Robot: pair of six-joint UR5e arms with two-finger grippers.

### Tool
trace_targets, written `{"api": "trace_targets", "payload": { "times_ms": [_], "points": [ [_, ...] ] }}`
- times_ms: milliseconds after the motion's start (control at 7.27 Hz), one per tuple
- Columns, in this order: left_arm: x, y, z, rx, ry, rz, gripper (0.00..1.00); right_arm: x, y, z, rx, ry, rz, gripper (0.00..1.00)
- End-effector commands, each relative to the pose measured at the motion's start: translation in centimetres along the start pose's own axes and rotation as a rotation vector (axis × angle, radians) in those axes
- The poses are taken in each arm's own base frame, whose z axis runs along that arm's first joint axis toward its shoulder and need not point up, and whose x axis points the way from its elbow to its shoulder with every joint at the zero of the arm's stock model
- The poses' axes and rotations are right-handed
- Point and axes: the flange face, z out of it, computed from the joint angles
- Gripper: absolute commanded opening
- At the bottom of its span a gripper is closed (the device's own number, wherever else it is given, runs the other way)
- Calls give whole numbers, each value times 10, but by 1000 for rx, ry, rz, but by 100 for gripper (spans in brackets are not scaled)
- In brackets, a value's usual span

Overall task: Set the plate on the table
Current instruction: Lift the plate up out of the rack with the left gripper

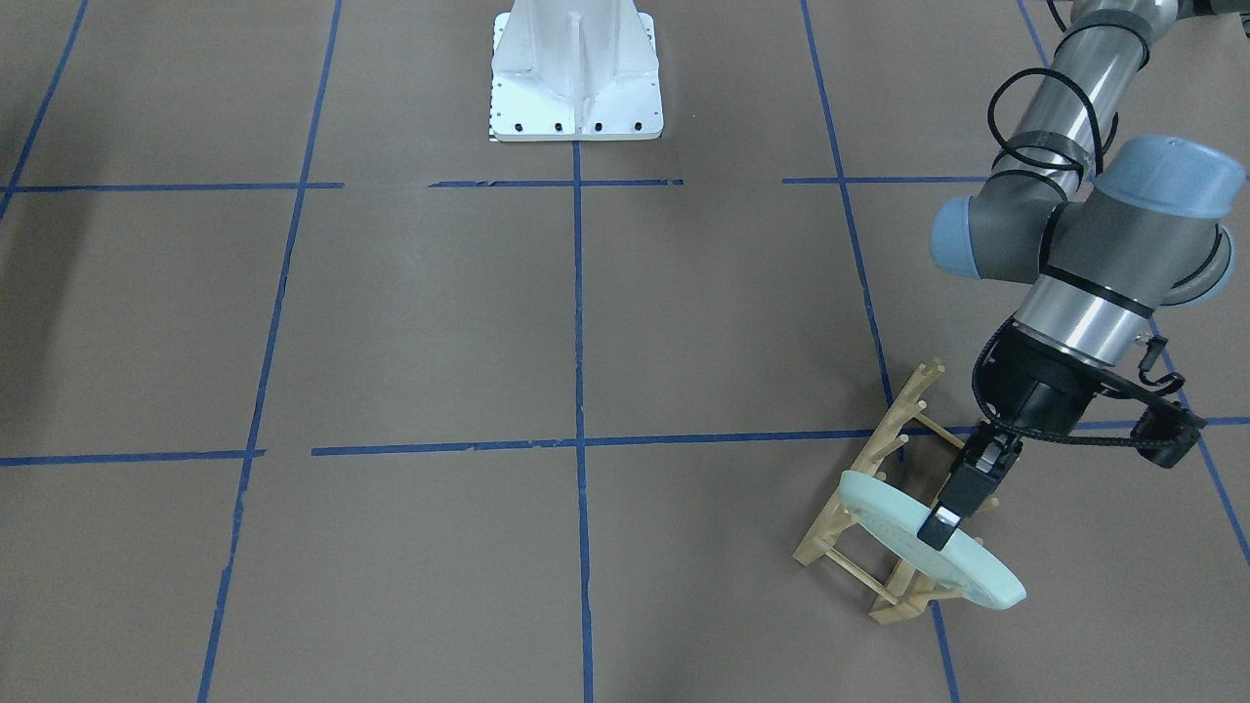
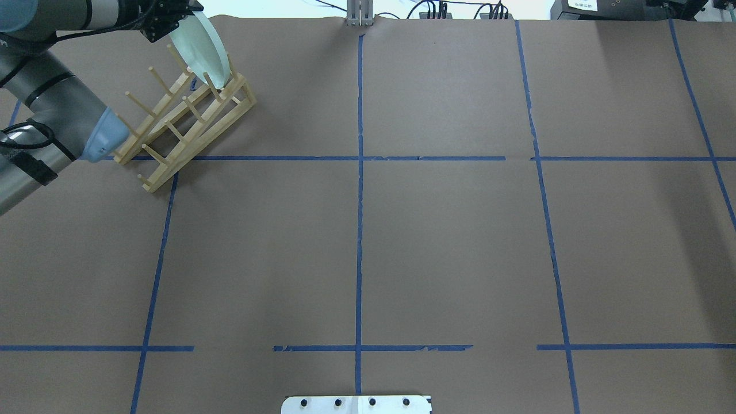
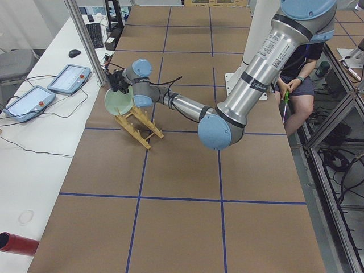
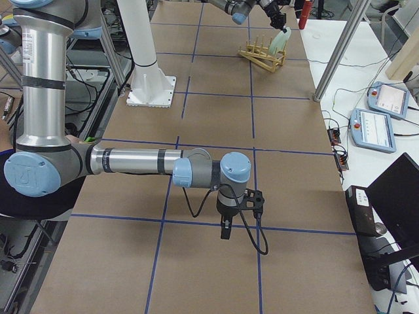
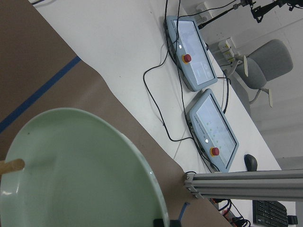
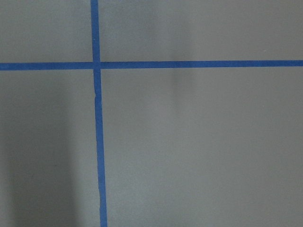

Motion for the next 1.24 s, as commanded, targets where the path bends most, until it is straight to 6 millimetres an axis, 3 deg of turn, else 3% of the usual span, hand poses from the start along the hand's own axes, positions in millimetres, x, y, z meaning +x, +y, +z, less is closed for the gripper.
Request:
{"api": "trace_targets", "payload": {
  "times_ms": [0, 275, 550, 825, 962, 1100],
  "points": [
    [26, -35, -45, -37, 33, 5, 0, 0, 0, 0, 0, -1, 0, 100],
    [47, -53, -79, -69, 51, 11, 0, 0, 0, 0, 0, 0, 1, 100],
    [84, -27, -110, -106, -46, 51, 0, 0, 0, 0, 0, 0, 0, 100],
    [130, 8, -147, -85, -182, 163, 0, 0, 0, 0, 0, 0, 0, 100],
    [138, 42, -150, -126, -254, 219, 0, -1, 0, 0, -1, 0, 0, 100],
    [136, 96, -137, -169, -344, 309, 0, 0, 0, 0, 0, 0, 1, 100]
  ]
}}
